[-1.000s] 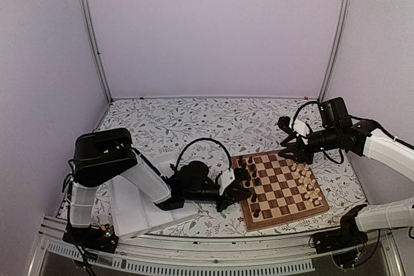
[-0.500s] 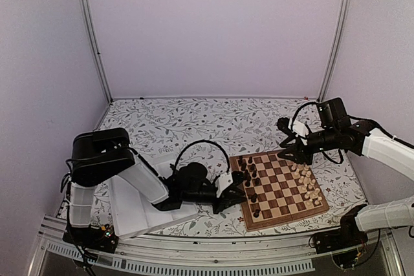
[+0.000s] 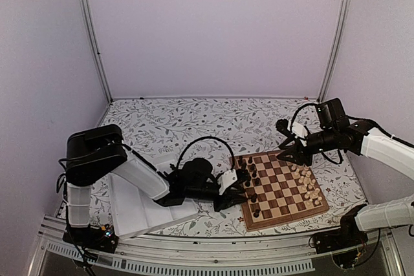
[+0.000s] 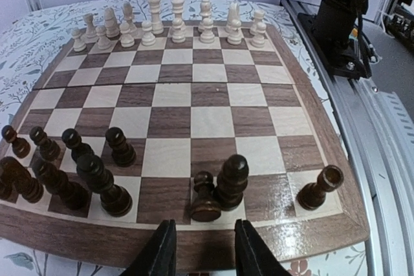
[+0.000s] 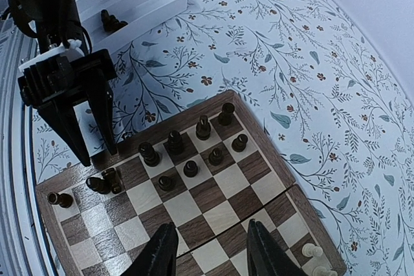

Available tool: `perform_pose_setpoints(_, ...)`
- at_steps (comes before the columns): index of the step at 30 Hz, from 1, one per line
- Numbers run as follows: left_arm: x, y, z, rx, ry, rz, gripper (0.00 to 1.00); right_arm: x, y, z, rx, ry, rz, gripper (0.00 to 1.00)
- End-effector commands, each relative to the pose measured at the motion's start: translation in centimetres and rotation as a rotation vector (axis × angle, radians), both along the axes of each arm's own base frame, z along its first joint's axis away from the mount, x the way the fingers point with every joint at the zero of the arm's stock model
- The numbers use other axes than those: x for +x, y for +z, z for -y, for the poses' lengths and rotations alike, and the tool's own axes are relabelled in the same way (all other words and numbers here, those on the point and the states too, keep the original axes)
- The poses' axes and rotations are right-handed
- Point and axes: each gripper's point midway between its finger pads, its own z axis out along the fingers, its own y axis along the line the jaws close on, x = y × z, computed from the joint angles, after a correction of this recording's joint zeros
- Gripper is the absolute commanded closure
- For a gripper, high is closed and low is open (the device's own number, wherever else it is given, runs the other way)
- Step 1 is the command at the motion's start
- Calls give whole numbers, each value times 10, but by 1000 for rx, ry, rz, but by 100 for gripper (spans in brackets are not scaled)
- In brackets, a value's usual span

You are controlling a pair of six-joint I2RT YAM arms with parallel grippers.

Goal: Set up the chess pieces on the board
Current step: Place the chess piece on the chessboard, then pick up the chess piece from the chessboard.

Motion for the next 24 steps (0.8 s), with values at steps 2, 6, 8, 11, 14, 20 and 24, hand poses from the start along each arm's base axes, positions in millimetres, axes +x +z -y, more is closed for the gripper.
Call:
perform_pose_setpoints(2,10,-5,9,40,10,5,65,1,7,-2,13,12,8,61)
perform_pose_setpoints(6,13,-10,14,57,9,2,64,-1,7,0,10,10,13,61)
perform_pose_setpoints(8,13,-14,15,68,3,0,63,-2,6,0,8,9,12,61)
perform_pose_setpoints(11,13,-15,17,74,-4,5,63,-2,5,1,6,9,12,61)
perform_pose_setpoints(14,12,-17,17,80,-11,4,64,-2,5,1,7,9,15,61)
perform_pose_setpoints(20,11,-22,16,100,-19,0,66,-1,4,-1,10,13,10,61)
perform_pose_setpoints(24,14,-27,17,123,-10,-1,69,0,4,-1,10,14,9,61)
